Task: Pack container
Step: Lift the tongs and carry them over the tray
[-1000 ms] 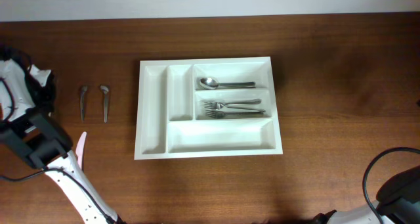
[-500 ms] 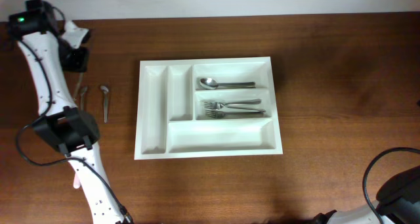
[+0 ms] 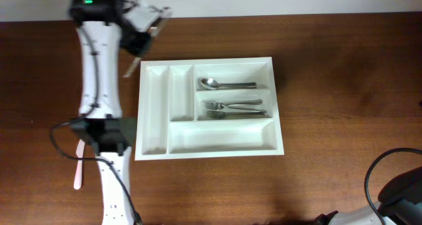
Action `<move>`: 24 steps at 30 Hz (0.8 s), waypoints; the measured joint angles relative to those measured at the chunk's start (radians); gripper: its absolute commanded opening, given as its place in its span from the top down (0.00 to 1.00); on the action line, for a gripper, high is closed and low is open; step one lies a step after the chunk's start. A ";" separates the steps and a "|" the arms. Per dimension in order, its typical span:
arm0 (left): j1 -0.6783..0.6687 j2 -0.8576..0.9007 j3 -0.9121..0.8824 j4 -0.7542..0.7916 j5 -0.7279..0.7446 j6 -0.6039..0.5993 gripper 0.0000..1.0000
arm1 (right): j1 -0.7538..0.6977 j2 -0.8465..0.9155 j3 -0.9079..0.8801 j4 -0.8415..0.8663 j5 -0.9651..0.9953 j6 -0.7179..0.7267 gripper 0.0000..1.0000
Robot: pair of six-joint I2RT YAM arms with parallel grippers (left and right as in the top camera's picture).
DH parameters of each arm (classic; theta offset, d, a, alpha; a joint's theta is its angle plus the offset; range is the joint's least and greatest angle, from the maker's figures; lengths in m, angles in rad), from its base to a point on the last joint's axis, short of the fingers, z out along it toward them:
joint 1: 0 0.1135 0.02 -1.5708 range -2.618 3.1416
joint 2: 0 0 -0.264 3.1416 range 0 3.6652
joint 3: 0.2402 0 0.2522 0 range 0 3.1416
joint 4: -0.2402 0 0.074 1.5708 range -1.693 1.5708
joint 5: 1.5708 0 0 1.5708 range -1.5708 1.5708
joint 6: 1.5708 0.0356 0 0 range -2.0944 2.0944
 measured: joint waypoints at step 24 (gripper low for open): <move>-0.488 -0.297 -0.680 -0.005 -0.037 -0.001 0.98 | 0.000 0.000 0.000 0.000 0.000 0.000 0.01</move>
